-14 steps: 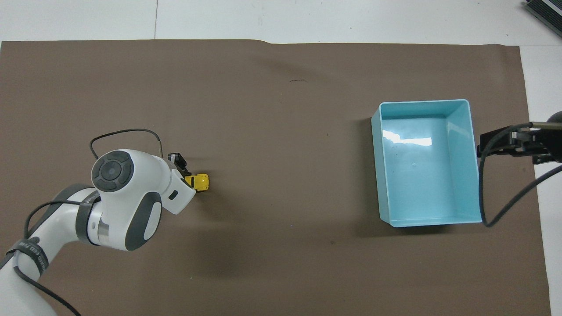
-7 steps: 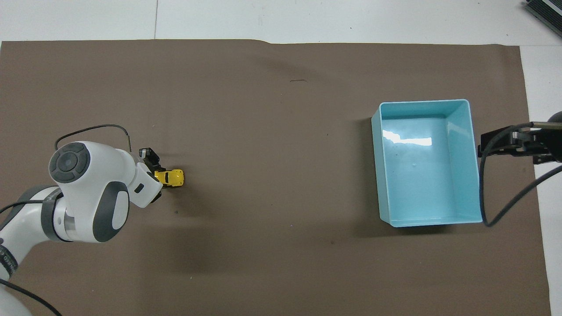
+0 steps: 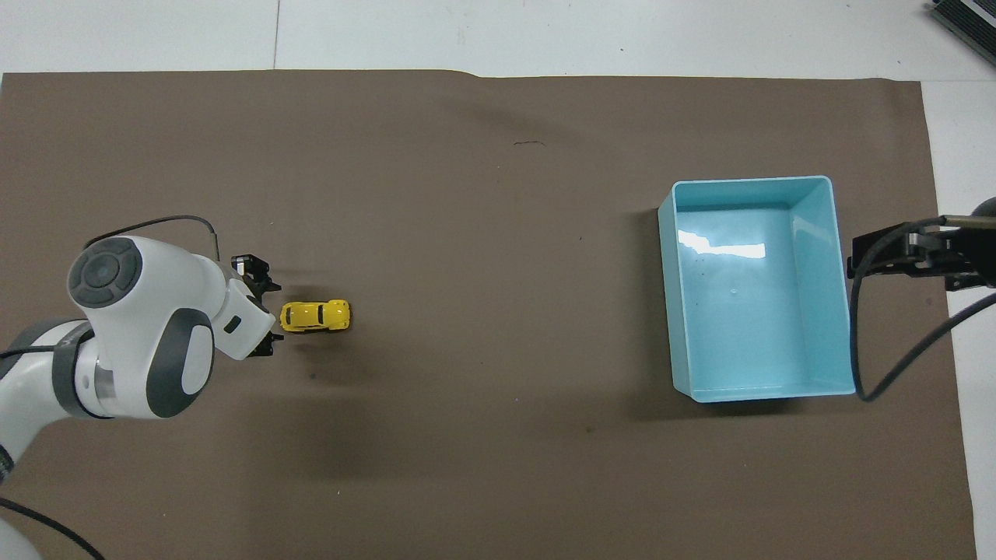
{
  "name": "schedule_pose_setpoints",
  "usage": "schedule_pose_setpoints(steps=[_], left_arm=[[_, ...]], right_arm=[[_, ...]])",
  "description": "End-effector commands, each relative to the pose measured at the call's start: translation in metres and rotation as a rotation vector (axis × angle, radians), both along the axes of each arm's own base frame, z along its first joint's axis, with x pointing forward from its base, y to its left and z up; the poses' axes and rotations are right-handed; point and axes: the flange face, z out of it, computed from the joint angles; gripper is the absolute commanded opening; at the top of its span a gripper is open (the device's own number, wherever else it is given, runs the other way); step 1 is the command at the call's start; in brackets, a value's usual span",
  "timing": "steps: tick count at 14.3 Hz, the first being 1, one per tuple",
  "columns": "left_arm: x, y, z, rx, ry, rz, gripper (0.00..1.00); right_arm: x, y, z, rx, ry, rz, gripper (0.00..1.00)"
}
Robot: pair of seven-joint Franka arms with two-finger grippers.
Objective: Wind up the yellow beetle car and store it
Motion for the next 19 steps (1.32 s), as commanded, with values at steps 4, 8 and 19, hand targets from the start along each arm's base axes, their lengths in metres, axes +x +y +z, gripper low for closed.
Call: schedule_pose_setpoints(steps=[4, 8, 19], left_arm=[[0.011, 0.006, 0.100, -0.017, -0.041, 0.237, 1.00], [0.027, 0.029, 0.144, -0.026, -0.027, 0.531, 1.00], [0.036, 0.086, 0.247, 0.021, -0.044, 1.250, 1.00]], right_arm=[[-0.005, -0.004, 0.002, 0.019, -0.013, -0.015, 1.00], [-0.006, -0.005, 0.002, 0.018, -0.005, -0.016, 1.00], [-0.018, 0.012, 0.010, 0.022, 0.004, 0.260, 1.00]])
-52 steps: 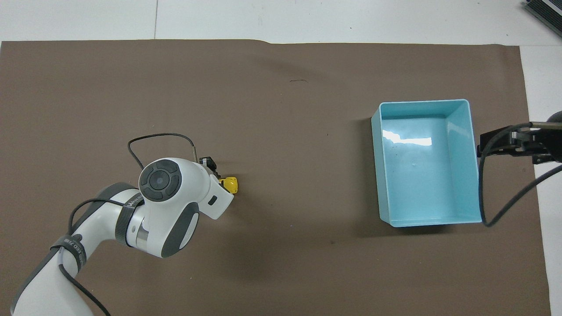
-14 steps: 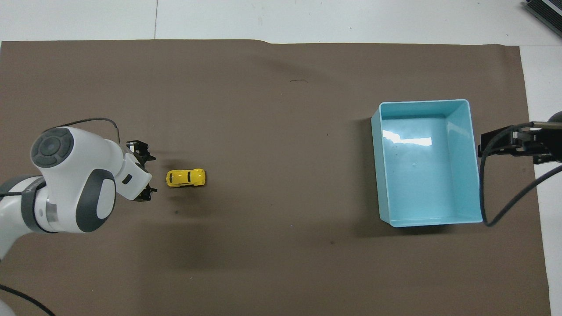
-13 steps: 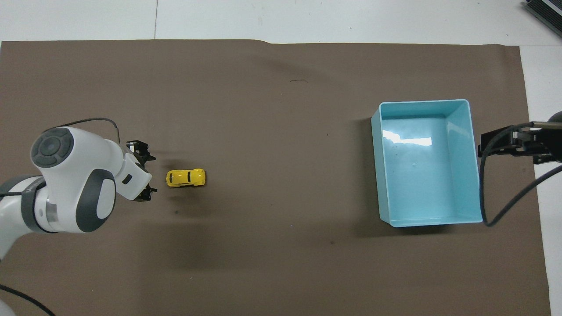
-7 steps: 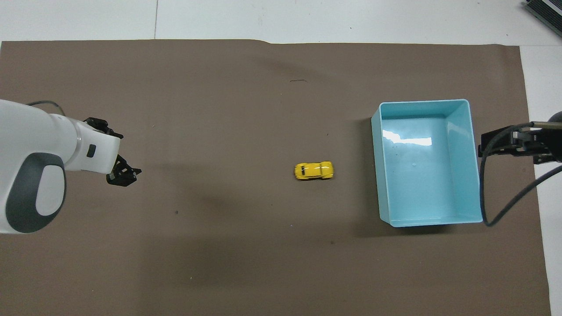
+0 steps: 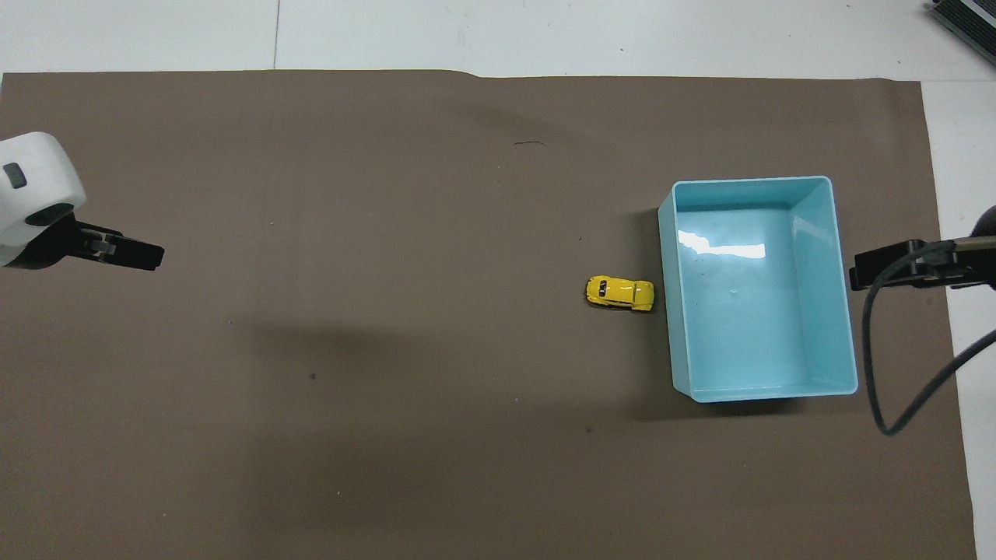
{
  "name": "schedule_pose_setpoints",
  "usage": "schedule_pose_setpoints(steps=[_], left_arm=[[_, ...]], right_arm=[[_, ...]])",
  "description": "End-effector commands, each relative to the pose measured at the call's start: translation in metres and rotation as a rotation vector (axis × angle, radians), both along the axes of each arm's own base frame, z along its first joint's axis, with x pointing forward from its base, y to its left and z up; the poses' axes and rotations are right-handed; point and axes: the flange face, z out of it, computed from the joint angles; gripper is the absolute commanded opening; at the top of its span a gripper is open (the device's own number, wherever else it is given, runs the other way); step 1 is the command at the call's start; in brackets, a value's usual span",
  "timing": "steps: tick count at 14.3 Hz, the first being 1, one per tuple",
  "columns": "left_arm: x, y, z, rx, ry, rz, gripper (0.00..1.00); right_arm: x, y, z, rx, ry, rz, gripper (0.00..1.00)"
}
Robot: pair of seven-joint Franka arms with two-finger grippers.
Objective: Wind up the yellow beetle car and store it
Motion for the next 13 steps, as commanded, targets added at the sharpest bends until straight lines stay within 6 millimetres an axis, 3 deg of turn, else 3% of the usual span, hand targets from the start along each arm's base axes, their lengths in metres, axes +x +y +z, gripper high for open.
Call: schedule_pose_setpoints(steps=[1, 3, 8, 11, 13], left_arm=[[-0.001, 0.008, 0.036, -0.003, 0.018, 0.054, 1.00], [-0.004, 0.003, 0.048, -0.060, 0.028, 0.113, 1.00], [-0.017, -0.012, 0.087, -0.063, 0.087, 0.149, 1.00], [-0.020, -0.011, 0.086, -0.059, 0.097, 0.144, 1.00], [-0.020, -0.005, 0.086, 0.001, 0.099, 0.146, 1.00]], right_arm=[[-0.010, 0.008, 0.000, 0.018, 0.016, 0.191, 1.00], [-0.018, 0.015, -0.002, 0.022, 0.026, 0.432, 1.00], [-0.026, 0.019, -0.009, 0.028, 0.038, 0.796, 1.00], [-0.024, 0.025, -0.021, 0.022, 0.012, 1.045, 1.00], [-0.028, 0.047, -0.025, 0.024, 0.010, 1.138, 1.00]])
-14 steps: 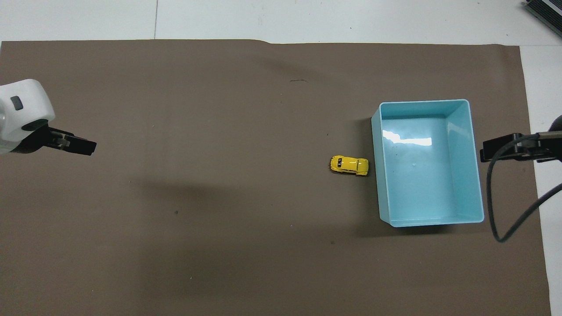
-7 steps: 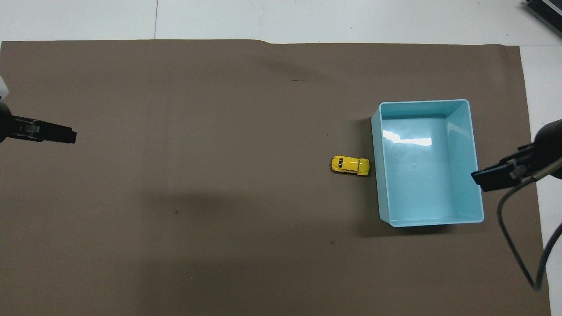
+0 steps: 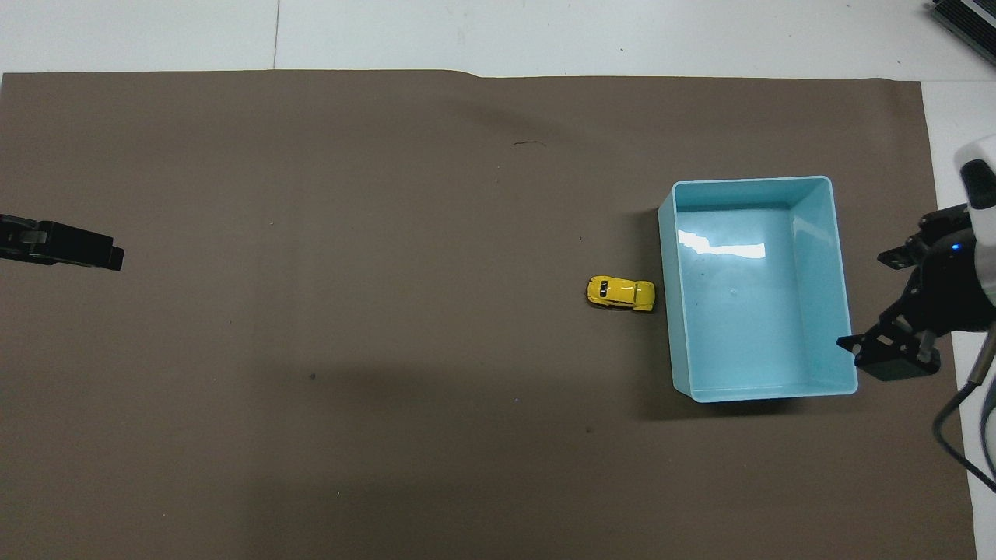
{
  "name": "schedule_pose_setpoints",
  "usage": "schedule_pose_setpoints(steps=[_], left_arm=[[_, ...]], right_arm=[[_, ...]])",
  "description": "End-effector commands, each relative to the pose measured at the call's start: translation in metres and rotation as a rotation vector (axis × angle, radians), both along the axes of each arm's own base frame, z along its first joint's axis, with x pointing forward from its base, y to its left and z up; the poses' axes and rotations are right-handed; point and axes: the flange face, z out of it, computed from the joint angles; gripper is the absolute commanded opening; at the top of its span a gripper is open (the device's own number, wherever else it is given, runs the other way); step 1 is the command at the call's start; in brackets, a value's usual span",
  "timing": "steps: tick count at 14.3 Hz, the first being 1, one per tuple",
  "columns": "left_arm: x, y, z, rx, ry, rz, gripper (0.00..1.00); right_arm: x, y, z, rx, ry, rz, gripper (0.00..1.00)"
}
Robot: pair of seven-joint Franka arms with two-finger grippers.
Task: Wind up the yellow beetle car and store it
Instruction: 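Reach the right gripper over the bin toward the yellow car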
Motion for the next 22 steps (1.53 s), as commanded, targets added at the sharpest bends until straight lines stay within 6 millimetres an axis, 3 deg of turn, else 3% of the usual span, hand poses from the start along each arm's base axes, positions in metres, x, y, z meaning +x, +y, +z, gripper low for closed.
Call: schedule_pose_setpoints(steps=[1, 4, 6, 9, 11, 13, 16, 19, 22], left_arm=[[0.001, 0.005, 0.001, 0.080, 0.021, -0.004, 1.00], [0.002, 0.001, 0.003, 0.066, 0.029, -0.008, 1.00], [0.000, 0.000, 0.005, 0.056, 0.019, -0.003, 1.00], [-0.002, 0.008, 0.005, 0.056, 0.029, 0.010, 1.00], [-0.002, 0.015, 0.005, 0.055, 0.028, 0.025, 1.00], [-0.001, 0.016, 0.005, 0.057, 0.029, 0.027, 1.00], [-0.002, 0.014, 0.005, 0.057, 0.029, 0.021, 1.00], [-0.003, 0.016, 0.005, 0.056, 0.034, 0.025, 1.00], [-0.002, 0.016, 0.005, 0.057, 0.032, 0.026, 1.00]], right_arm=[[-0.012, 0.024, -0.006, 0.032, -0.012, 0.124, 1.00], [-0.005, 0.039, -0.035, 0.052, -0.038, 0.263, 1.00], [0.002, 0.045, -0.050, 0.078, -0.054, 0.282, 1.00], [0.015, 0.068, -0.084, 0.080, -0.043, 0.310, 1.00], [0.016, 0.092, -0.131, 0.079, -0.060, 0.338, 1.00], [0.023, 0.105, -0.159, 0.076, -0.063, 0.358, 1.00], [0.031, 0.110, -0.191, 0.069, -0.065, 0.370, 1.00], [0.030, 0.108, -0.210, 0.066, -0.061, 0.379, 1.00], [0.038, 0.111, -0.247, 0.069, -0.082, 0.378, 1.00]])
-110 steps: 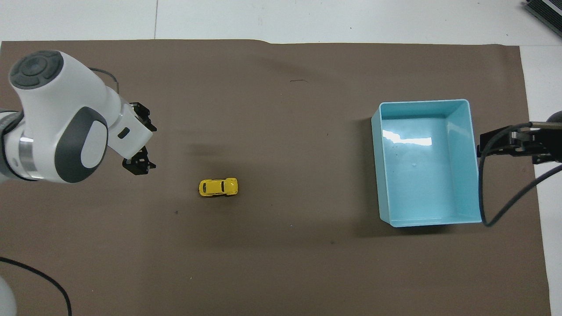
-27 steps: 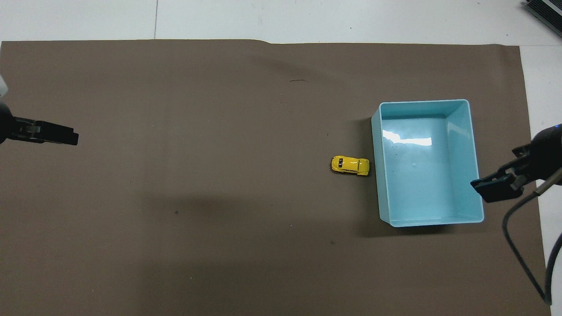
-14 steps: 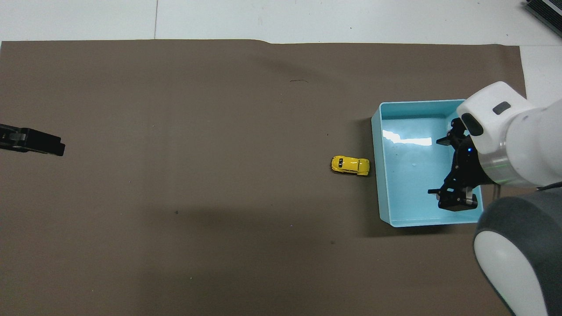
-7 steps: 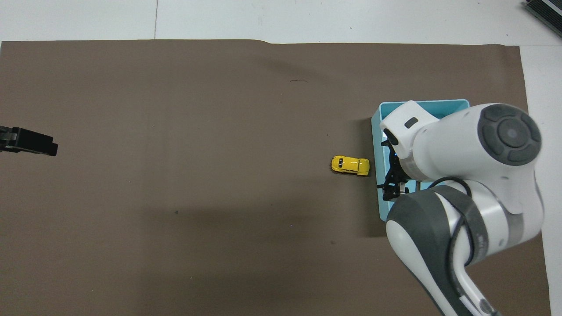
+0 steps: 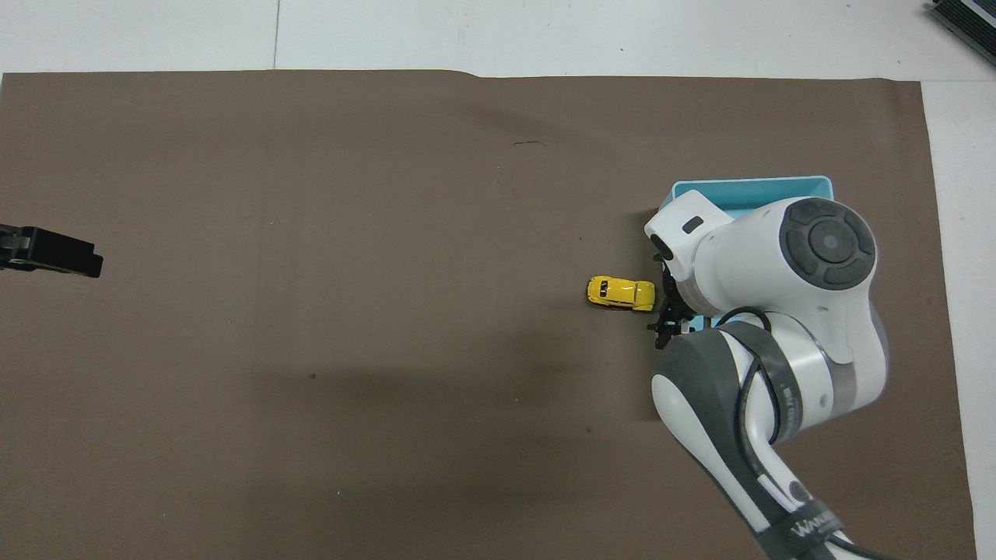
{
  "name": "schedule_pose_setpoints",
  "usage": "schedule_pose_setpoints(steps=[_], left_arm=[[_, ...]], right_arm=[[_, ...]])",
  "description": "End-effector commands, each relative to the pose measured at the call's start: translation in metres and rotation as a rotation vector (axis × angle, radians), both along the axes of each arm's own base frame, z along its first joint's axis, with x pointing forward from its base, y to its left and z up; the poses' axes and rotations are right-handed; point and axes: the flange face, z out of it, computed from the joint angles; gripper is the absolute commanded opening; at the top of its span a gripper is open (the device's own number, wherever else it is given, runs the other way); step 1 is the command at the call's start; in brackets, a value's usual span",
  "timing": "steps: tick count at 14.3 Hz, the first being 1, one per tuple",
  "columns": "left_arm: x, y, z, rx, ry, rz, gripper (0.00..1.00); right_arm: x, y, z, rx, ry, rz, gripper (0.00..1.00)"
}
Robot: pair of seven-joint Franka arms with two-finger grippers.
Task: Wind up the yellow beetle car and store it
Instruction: 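Reach the right gripper over the bin toward the yellow car, then grasp the yellow car with the right gripper and lift it into the bin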
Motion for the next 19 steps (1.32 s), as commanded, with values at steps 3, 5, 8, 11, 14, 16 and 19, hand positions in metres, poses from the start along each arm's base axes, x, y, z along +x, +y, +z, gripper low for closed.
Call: schedule_pose_setpoints(steps=[3, 5, 8, 11, 14, 16, 19], left_arm=[[-0.001, 0.004, 0.006, 0.011, 0.011, 0.013, 1.00], [-0.001, 0.004, 0.006, 0.011, 0.009, 0.011, 1.00], [-0.003, 0.003, 0.003, 0.011, 0.017, 0.011, 1.00], [-0.004, 0.003, 0.002, 0.011, 0.018, 0.010, 1.00], [-0.004, 0.002, 0.002, 0.009, 0.018, 0.008, 1.00], [-0.004, 0.002, 0.002, 0.011, 0.020, 0.008, 1.00], [-0.004, 0.000, 0.002, 0.009, 0.020, 0.005, 1.00]], right_arm=[[0.011, 0.000, -0.046, -0.002, -0.021, 0.027, 1.00], [0.015, 0.000, -0.060, -0.003, -0.020, 0.026, 1.00], [0.022, 0.003, -0.084, 0.004, -0.034, 0.024, 1.00], [0.024, 0.003, -0.094, 0.006, -0.035, 0.020, 1.00], [0.021, 0.003, -0.101, 0.002, -0.020, 0.020, 1.00], [0.018, 0.004, -0.103, 0.000, -0.014, 0.022, 1.00], [0.011, 0.011, -0.111, -0.005, 0.000, 0.037, 1.00]])
